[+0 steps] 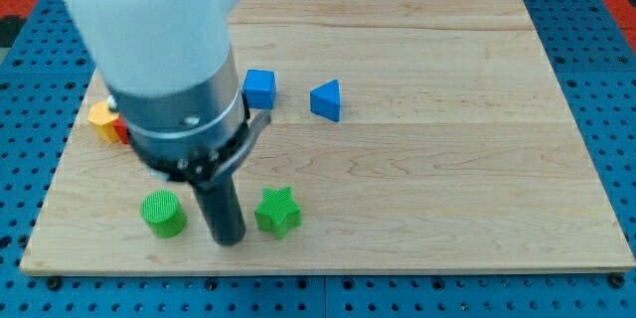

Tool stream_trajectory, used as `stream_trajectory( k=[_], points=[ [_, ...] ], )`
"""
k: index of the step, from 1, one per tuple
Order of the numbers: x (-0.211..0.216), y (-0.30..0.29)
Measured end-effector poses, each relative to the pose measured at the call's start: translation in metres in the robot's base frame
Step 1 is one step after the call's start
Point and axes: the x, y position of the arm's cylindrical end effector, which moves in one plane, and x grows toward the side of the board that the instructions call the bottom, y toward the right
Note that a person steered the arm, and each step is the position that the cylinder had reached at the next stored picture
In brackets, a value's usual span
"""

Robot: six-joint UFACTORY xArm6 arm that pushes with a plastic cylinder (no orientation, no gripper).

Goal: Slide the green circle closer to the green star

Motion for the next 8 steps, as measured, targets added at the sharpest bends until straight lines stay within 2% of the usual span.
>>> stream_trajectory(
  k=[1,2,3,4,5,7,8],
  points=[
    [0.020,0.036],
    [-0.023,0.060],
    [-0.072,0.060],
    [-0.036,0.074],
    [0.021,0.083],
    [0.021,0.041],
    [0.021,0.041]
  ],
)
